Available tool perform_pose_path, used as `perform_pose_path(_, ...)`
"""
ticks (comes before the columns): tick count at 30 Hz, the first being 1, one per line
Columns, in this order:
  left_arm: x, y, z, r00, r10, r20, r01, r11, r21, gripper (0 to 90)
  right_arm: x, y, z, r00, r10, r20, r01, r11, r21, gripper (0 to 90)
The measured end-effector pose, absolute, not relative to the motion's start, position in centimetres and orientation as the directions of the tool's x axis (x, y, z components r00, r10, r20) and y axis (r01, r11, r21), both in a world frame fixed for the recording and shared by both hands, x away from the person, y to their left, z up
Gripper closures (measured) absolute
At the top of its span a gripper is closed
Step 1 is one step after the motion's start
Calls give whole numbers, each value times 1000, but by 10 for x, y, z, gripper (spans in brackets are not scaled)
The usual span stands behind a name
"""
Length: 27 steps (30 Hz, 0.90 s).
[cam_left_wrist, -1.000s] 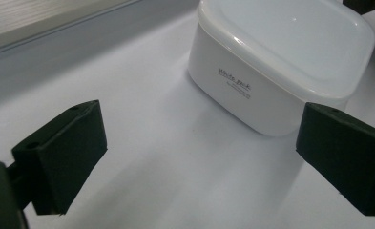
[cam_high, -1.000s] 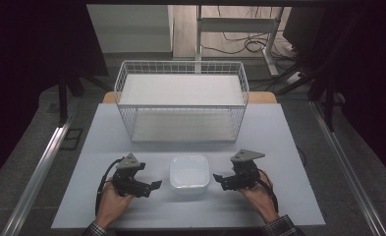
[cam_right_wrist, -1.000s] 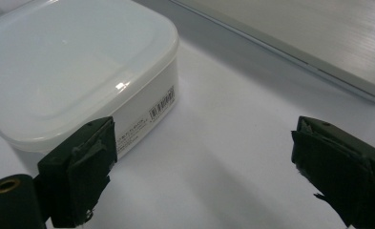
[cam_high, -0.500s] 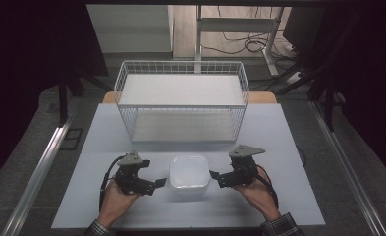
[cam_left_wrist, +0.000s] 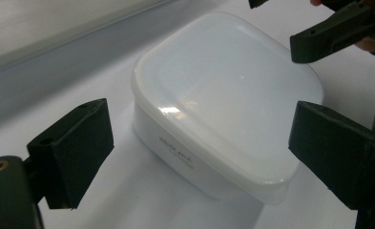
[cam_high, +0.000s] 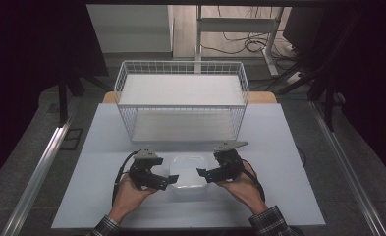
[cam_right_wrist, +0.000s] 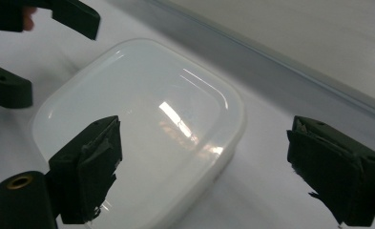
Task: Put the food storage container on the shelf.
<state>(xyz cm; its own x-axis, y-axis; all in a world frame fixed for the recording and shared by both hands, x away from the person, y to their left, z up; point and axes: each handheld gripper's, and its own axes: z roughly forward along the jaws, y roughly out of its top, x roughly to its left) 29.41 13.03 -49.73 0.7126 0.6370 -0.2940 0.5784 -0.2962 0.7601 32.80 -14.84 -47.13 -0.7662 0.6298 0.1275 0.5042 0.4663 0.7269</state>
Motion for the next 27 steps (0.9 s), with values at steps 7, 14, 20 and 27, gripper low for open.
perform_pose_path(7,298,124,-510,715,599,-361,622,-307,720,115,330,-145,-481,-750,624,218,585,474,659,220)
perform_pose_path(14,291,134,-510,698,562,-443,666,-283,690,291,322,-156,-481,-724,613,316,640,426,640,393)
perform_pose_path(20,275,143,-502,697,572,-432,650,-249,718,592,309,-173,-477,-698,614,367,666,370,648,620)
perform_pose_path(27,268,144,-500,675,639,-368,622,-225,750,808,298,-172,-471,-699,658,279,616,356,703,772)
